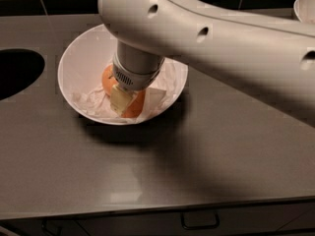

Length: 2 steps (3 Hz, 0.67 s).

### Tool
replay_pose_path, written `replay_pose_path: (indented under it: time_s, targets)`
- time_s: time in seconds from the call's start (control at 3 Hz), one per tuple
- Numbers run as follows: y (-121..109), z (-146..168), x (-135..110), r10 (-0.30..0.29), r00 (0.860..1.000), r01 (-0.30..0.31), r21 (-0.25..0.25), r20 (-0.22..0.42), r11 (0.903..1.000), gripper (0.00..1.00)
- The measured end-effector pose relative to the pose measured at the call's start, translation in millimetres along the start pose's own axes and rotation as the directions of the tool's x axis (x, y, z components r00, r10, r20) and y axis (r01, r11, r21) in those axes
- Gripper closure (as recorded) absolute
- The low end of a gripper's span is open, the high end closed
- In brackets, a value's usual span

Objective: Pick orange from white bowl

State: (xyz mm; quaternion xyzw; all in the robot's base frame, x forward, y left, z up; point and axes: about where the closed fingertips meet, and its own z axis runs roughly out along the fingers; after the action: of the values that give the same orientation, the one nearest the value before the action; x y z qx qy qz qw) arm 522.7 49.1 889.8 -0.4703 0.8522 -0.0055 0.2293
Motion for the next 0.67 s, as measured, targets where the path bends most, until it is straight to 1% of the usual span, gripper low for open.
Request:
replay_pose_path:
  time_s: [0.33, 0.67]
  targets:
    - [0, 0, 0, 0.0, 1.0, 0.0, 0.0, 0.0, 1.0, 0.3]
    - [0, 1, 11, 0.025, 1.0, -0.025, -0.002, -0.007, 0.9997, 0.3]
